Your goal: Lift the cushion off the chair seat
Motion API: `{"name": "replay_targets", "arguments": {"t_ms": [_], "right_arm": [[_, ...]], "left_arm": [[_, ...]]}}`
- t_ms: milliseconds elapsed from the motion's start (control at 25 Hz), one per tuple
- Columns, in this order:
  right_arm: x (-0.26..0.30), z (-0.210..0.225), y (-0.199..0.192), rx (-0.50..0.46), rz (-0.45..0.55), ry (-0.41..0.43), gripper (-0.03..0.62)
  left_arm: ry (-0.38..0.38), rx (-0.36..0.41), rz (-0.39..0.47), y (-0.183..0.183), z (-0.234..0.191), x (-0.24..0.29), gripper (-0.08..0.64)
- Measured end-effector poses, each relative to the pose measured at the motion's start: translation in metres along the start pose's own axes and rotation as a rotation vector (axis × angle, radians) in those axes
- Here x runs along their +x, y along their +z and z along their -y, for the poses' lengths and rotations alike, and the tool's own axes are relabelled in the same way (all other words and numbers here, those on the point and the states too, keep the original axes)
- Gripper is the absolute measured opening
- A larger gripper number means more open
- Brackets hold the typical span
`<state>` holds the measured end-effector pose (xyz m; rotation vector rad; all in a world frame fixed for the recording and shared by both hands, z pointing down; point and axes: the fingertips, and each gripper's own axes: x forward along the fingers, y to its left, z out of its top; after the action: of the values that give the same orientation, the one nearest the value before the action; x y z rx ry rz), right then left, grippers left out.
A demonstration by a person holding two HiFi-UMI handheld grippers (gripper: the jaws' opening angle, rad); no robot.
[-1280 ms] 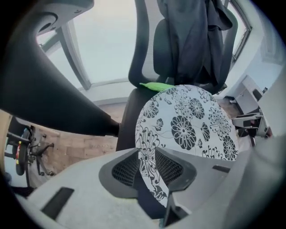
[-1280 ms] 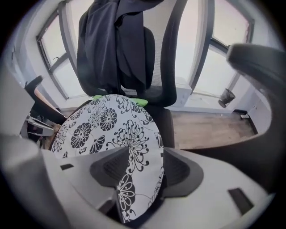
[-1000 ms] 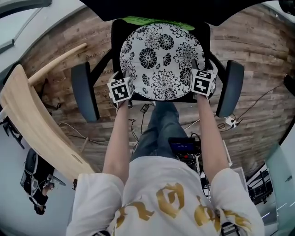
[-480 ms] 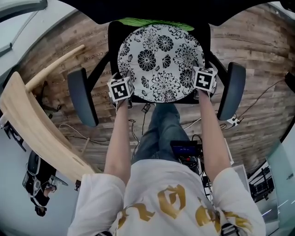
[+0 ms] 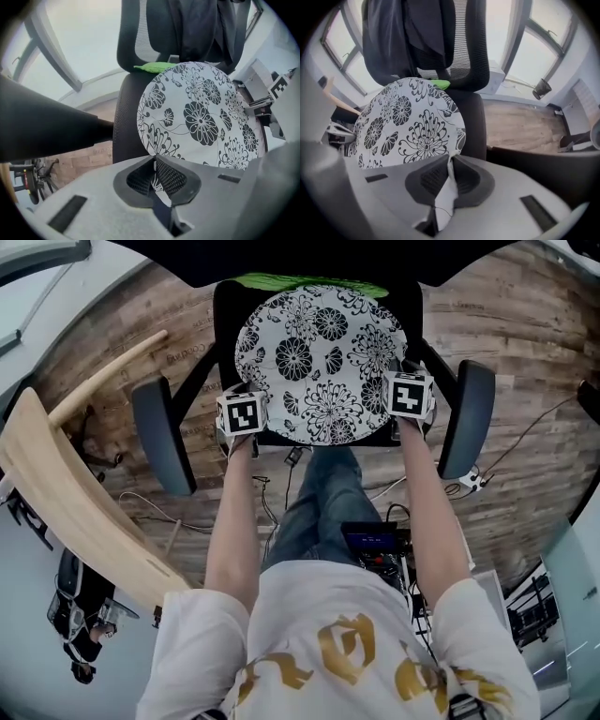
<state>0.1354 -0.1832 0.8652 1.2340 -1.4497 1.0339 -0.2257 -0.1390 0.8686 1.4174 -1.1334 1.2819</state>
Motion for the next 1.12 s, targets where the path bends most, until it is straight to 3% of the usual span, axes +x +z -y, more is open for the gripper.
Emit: {"name": "replay_targets", "arguments": {"t_ms": [280,520,880,1120], "right_arm": [[-0.008,-0.001,0.003,-0.053,-0.013,0.019,0.028],[-0.030,-0.005,0.007,-0.083,-0.008,0.001,0.028],[-0.073,-0.012,0.017,-0.123,0.033,-0.001,0.028],[-0.096,-0.007,0.020,-0.164,0.061,-0.016,0.029]], "left_arm": [[-0.013,0.018,-0.011,0.003,0.001,-0.008,0.019],[-0.030,-0.064,0.019,0.003,0.004,-0.034,0.018],[-0.021,-0.088,0.068,0.010,0.004,-0.073,0.018],[-0.025,0.000,0.100,0.015,0.011,-0.092,0.018]]}}
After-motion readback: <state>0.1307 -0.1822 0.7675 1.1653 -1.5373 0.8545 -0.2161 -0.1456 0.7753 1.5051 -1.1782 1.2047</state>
